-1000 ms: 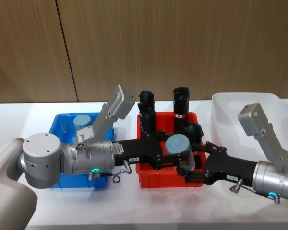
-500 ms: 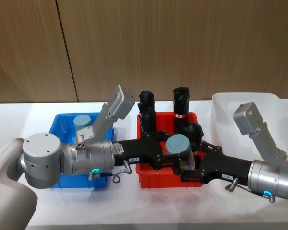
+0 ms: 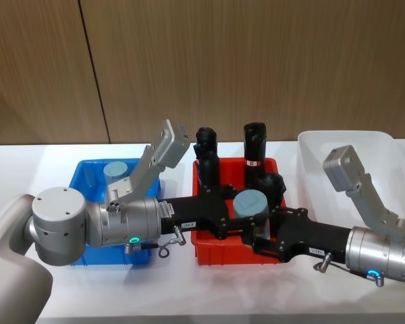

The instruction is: Pick the cotton swabs from the blue box and place them into the white box.

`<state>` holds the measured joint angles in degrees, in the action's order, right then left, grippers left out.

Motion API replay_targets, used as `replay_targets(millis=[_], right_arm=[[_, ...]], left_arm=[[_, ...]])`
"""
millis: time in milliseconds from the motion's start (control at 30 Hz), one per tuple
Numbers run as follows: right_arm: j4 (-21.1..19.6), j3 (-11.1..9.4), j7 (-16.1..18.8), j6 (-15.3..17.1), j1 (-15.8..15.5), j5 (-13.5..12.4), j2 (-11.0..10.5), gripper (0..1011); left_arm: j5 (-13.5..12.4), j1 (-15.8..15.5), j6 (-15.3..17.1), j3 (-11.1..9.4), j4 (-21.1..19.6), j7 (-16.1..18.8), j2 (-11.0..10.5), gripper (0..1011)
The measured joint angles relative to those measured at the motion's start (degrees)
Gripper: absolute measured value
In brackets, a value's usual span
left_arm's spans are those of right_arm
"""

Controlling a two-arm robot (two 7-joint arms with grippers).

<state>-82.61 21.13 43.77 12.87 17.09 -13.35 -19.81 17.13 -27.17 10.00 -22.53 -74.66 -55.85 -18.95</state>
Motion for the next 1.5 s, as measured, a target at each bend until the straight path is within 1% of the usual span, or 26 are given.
replay_targets(millis=[100, 167, 200, 267, 367, 467, 667, 900, 1233, 1500], right_arm=[[0.0, 0.1, 0.2, 0.0, 0.0, -0.1, 0.0, 649], [0.0, 0.2, 0.3, 0.0, 0.0, -0.2, -0.1, 649], [-0.1, 0.2, 0.3, 0.0, 0.0, -0.2, -0.1, 649], [-0.1, 0.2, 0.4, 0.1, 0.1, -0.3, -0.2, 649], [-0.2, 0.3, 0.4, 0.1, 0.1, -0.3, -0.2, 649], [-0.3, 0.3, 0.4, 0.1, 0.1, -0.4, -0.4, 648], [-0.5, 0.3, 0.2, -0.1, 0.0, -0.8, -0.7, 648], [-0.8, -0.1, -0.8, -0.6, -0.3, -1.3, -1.4, 648], [-1.1, -1.6, -3.4, -1.7, -0.9, -2.5, -3.2, 648], [-0.6, -3.1, -6.0, -3.1, -0.8, -2.7, -4.7, 648]], left_arm=[[0.0, 0.0, 0.0, 0.0, 0.0, 0.0, 0.0, 705], [0.0, 0.0, 0.0, 0.0, 0.0, 0.0, 0.0, 786], [0.0, 0.0, 0.0, 0.0, 0.0, 0.0, 0.0, 799], [0.0, 0.0, 0.0, 0.0, 0.0, 0.0, 0.0, 875], [0.0, 0.0, 0.0, 0.0, 0.0, 0.0, 0.0, 957], [0.0, 0.0, 0.0, 0.0, 0.0, 0.0, 0.0, 1003], [0.0, 0.0, 0.0, 0.0, 0.0, 0.0, 0.0, 1004], [0.0, 0.0, 0.0, 0.0, 0.0, 0.0, 0.0, 1004], [0.0, 0.0, 0.0, 0.0, 0.0, 0.1, 0.0, 1004], [0.0, 0.0, 0.0, 0.0, 0.0, 0.1, 0.0, 1004]])
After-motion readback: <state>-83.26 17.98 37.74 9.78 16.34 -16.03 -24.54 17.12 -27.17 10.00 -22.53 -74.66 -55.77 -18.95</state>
